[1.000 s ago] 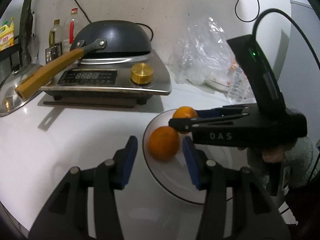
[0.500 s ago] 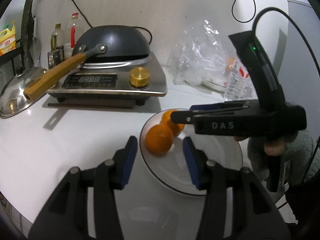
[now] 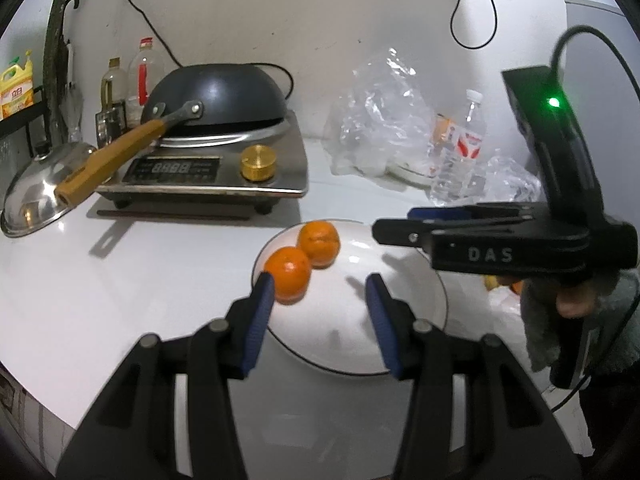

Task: Organize fruits
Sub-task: 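Move both open grippers back to the fruit on the bag, then grasp a mandarin with the right gripper, then grasp a small yellow round fruit with the left gripper, then lift both held fruits off the bag toward the white plate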

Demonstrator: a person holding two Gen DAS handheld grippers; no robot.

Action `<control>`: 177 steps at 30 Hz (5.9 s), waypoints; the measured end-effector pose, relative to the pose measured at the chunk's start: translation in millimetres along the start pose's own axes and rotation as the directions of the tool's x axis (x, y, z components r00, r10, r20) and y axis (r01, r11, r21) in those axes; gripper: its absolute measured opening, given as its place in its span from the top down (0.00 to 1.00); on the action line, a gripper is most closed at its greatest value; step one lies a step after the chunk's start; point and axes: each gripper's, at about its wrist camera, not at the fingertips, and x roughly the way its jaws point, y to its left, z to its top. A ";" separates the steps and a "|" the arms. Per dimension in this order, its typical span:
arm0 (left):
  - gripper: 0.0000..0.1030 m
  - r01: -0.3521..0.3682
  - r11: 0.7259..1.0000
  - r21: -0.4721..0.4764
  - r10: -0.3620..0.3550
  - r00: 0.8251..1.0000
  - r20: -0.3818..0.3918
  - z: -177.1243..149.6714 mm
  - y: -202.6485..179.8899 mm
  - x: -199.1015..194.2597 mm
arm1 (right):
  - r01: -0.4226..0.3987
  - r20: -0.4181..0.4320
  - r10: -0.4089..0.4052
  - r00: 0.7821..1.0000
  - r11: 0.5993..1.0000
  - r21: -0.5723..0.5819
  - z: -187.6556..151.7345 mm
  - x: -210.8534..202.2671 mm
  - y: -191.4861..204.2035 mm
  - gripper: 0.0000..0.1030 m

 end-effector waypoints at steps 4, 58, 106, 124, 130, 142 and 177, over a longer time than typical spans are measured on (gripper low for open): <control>0.53 -0.002 1.000 0.003 0.002 1.000 0.001 -0.3 -8.6 -4.6 | 0.012 0.013 -0.012 1.000 1.000 0.001 -7.1 -14.1 -1.6 0.50; 0.37 0.085 0.970 0.226 -0.075 0.996 -0.056 0.6 -169.2 -8.8 | 0.119 0.117 -0.143 0.983 0.974 0.192 -118.9 -145.3 -121.8 0.50; 0.37 0.104 0.945 0.311 -0.041 0.978 -0.202 -2.3 -220.0 97.1 | 0.064 -0.074 -0.051 0.996 0.981 0.181 -126.9 -62.3 -186.8 0.53; 0.60 0.105 0.908 0.406 0.003 0.967 -0.256 -9.2 -235.2 133.0 | 0.044 -0.005 -0.044 0.999 0.983 0.178 -128.2 -86.0 -191.8 0.58; 0.64 0.103 0.906 0.411 0.018 0.960 -0.280 -13.6 -234.9 142.7 | 0.048 -0.004 -0.048 0.999 0.982 0.182 -130.8 -87.3 -192.5 0.58; 0.74 0.149 0.911 0.383 -0.029 0.953 -0.301 -14.4 -230.7 144.9 | 0.077 0.003 -0.079 0.997 0.981 0.180 -129.7 -89.9 -192.6 0.58; 0.74 0.179 0.928 0.327 -0.138 0.980 -0.146 0.9 -197.2 38.1 | 0.083 0.082 -0.090 0.993 0.993 0.080 -103.8 -129.5 -112.8 0.58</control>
